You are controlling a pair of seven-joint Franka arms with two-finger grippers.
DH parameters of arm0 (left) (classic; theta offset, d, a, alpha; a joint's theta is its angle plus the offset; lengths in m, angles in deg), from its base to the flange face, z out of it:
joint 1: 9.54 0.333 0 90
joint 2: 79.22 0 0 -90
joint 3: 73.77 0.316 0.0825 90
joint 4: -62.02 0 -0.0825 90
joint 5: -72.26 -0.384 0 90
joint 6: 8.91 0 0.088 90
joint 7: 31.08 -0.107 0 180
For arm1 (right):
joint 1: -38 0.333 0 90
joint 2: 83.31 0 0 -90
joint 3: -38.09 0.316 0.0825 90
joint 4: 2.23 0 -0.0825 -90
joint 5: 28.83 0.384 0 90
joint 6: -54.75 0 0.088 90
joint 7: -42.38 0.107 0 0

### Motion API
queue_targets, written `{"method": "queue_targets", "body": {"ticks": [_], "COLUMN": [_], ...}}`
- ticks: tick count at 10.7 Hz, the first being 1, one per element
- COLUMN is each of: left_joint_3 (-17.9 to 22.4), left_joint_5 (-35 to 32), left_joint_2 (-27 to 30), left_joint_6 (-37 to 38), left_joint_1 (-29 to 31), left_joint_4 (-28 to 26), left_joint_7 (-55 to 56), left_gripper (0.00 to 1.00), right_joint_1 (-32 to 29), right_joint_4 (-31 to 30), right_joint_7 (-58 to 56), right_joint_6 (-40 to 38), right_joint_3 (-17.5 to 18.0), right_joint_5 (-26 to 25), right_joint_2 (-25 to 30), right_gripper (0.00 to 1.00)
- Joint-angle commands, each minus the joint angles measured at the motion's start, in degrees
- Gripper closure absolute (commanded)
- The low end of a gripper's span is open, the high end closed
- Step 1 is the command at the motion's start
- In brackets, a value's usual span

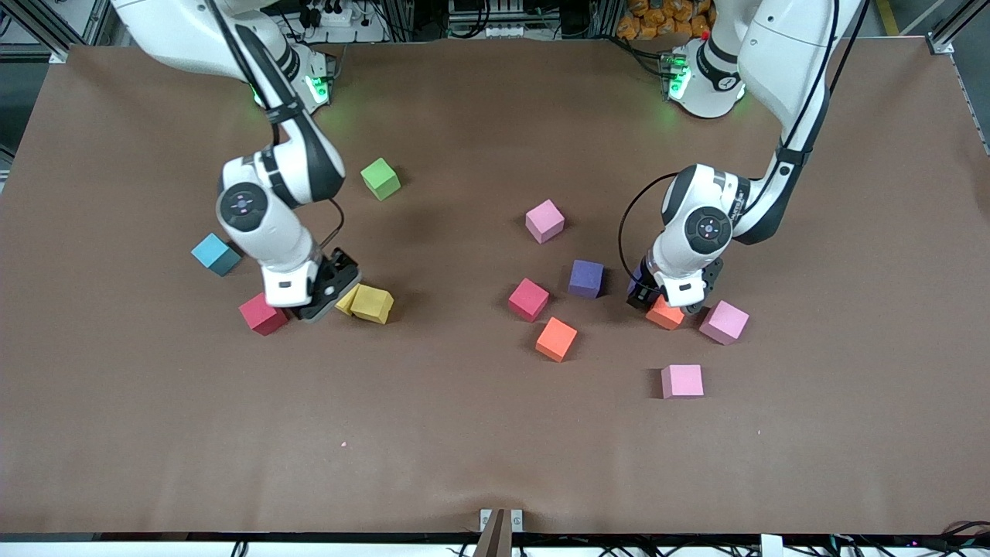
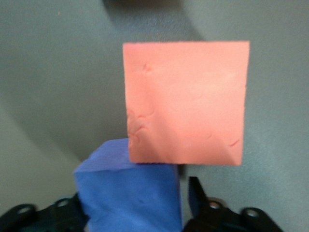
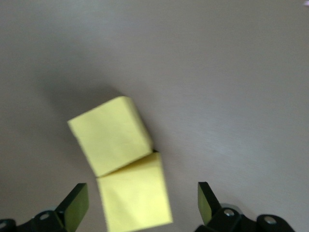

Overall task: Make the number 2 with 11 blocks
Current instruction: 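Grasp the blue cube with the left gripper while the right gripper grasps yellow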

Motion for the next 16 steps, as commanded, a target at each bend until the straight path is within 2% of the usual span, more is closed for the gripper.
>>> {"method": "queue_targets", "body": {"ticks": [1,3,5,7,9,10,11,12,14,16], "left_joint_3": [-0.28,-1.24,-7.63,-13.35,-16.71,-16.72,-16.72,-16.72,-16.63,-16.2], "left_joint_5": [-1.93,-1.93,-1.93,-1.93,-3.07,-5.6,-8.76,-9.57,-10.1,-13.78], "left_joint_2": [3.16,8.59,10.56,9.33,6.7,4.95,2.5,-0.23,-6.46,-12.88], "left_joint_6": [1.04,7.69,14.64,15.64,15.64,15.64,15.55,15.55,15.55,15.55], "left_joint_1": [0.37,-0.51,-0.68,-1.21,-3.66,-7.33,-10.15,-11.92,-17.18,-23.24], "left_joint_4": [0.24,0.85,4.7,8.83,11.92,12.89,14.29,16.92,23.59,27.83], "left_joint_7": [1.15,0.63,1.15,0.8,-0.24,-3.38,-6.9,-7.89,-7.81,-6.68], "left_gripper": [1.0,1.0,1.0,1.0,1.0,1.0,0.94,0.94,0.94,0.94], "right_joint_1": [2.49,2.32,1.27,-1.18,-2.34,-2.25,-2.25,-2.34,-2.34,-2.95], "right_joint_4": [-5.13,-4.88,-4.35,-2.0,-1.27,-1.62,-1.71,-1.71,-1.36,-0.83], "right_joint_7": [-1.41,-2.03,-3.87,-8.23,-11.43,-11.35,-11.35,-11.52,-11.61,-11.87], "right_joint_6": [6.14,5.89,6.24,5.89,5.71,5.45,4.4,3.78,2.03,-0.52], "right_joint_3": [-0.18,-0.18,-0.18,-0.35,-0.26,-0.18,-0.18,-0.09,0.09,0.17], "right_joint_5": [0.74,0.65,0.57,0.57,0.74,0.74,0.83,0.83,0.83,0.83], "right_joint_2": [0.68,0.15,-0.82,-0.99,-2.22,-2.31,-2.31,-2.31,-1.88,-1.61], "right_gripper": [0.0,0.0,0.0,0.0,0.0,0.0,0.0,0.0,0.0,0.0]}}
